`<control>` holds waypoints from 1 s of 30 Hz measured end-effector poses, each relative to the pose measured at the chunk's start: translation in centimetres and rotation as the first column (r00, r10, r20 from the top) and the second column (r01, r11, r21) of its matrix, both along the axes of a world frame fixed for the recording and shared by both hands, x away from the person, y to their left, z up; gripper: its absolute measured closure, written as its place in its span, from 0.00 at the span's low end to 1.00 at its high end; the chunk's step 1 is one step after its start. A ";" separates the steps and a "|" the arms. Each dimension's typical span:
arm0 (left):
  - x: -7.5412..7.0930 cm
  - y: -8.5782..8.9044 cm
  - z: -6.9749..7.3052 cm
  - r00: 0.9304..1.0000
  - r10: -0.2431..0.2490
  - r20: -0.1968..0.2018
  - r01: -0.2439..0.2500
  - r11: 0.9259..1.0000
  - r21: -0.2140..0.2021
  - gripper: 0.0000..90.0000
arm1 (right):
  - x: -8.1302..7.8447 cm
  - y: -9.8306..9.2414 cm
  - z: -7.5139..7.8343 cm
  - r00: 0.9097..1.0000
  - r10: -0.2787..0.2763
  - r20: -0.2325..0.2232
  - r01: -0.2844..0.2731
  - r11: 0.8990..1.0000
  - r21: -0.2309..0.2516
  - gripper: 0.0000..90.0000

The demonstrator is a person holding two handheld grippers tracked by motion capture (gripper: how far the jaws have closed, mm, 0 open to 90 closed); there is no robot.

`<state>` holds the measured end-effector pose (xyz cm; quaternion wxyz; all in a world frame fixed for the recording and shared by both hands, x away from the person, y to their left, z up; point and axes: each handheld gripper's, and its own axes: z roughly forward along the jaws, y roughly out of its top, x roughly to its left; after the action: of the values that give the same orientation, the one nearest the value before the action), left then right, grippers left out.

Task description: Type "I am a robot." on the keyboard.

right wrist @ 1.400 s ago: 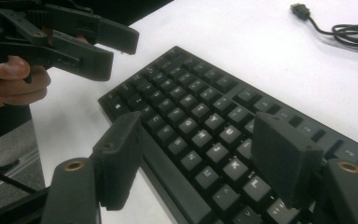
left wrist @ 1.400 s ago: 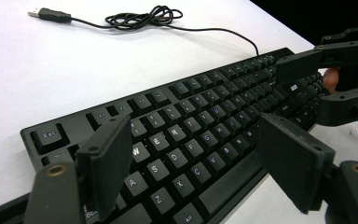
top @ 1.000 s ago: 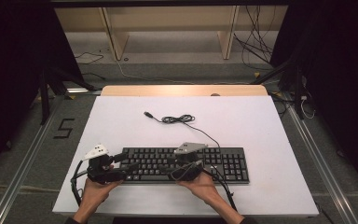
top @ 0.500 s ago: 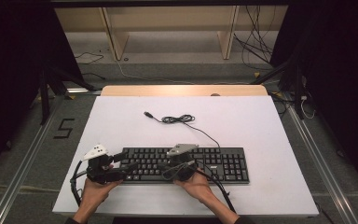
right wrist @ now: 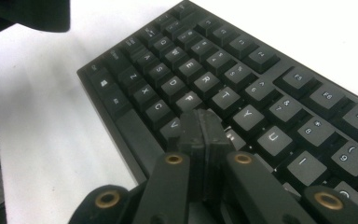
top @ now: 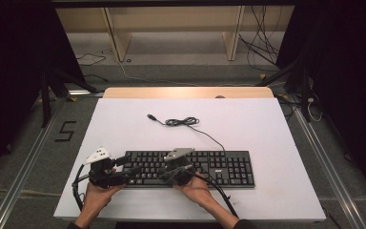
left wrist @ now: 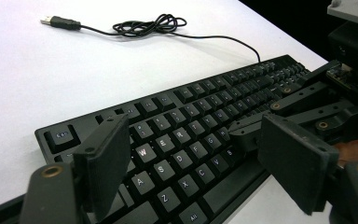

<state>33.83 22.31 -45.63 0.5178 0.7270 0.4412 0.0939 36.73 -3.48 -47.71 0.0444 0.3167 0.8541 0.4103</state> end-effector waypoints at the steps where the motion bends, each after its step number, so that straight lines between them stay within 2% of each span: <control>1: 0.0 0.0 0.0 1.000 0.001 0.000 -0.001 1.000 0.000 0.28 | 0.0 0.0 -0.1 1.000 0.000 0.000 0.000 1.000 -0.004 1.00; 6: 0.0 0.0 0.0 1.000 -0.001 -0.001 0.001 1.000 0.003 0.28 | 0.1 0.2 -0.4 1.000 -0.006 -0.005 0.006 1.000 -0.015 1.00; 9: 0.0 0.0 0.0 1.000 -0.001 -0.002 0.001 1.000 0.004 0.28 | 0.1 0.4 -0.6 1.000 -0.004 0.006 0.004 0.999 -0.033 1.00; 12: 0.0 0.0 0.0 1.000 -0.001 -0.003 0.001 1.000 0.006 0.28 | 0.0 0.5 -0.7 1.000 0.003 0.020 -0.002 0.999 -0.035 1.00; 17: 0.0 0.0 0.0 1.000 0.001 -0.001 -0.001 1.000 0.004 0.28 | 0.1 0.3 -0.6 1.000 -0.009 0.000 0.009 1.000 -0.017 1.00; 20: 0.0 0.1 0.0 1.000 0.000 0.000 0.000 1.000 0.004 0.28 | 0.2 -0.3 0.0 1.000 -0.013 0.003 0.013 1.000 0.020 0.95; 22: 0.1 0.1 -0.1 1.000 -0.001 -0.001 0.001 1.000 0.003 0.28 | 0.4 -1.0 0.7 0.999 -0.036 0.012 0.035 0.998 0.046 0.88; 25: 0.0 0.1 0.0 1.000 -0.001 0.001 0.001 1.000 0.002 0.28 | 0.7 -2.1 1.5 0.998 -0.055 0.021 0.053 0.995 0.079 0.83; 27: 0.0 0.1 0.0 1.000 0.001 0.004 -0.001 1.000 -0.003 0.28 | 0.9 -2.7 1.7 0.998 -0.065 0.022 0.062 0.993 0.101 0.73; 30: 0.0 0.1 0.0 1.000 -0.001 0.003 0.001 1.000 -0.001 0.28 | 1.0 -3.6 2.1 0.996 -0.083 0.018 0.080 0.990 0.115 0.62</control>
<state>33.85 22.39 -45.65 0.5188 0.7267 0.4402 0.0947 37.72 -7.13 -45.61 0.0525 0.3487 0.8151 0.4596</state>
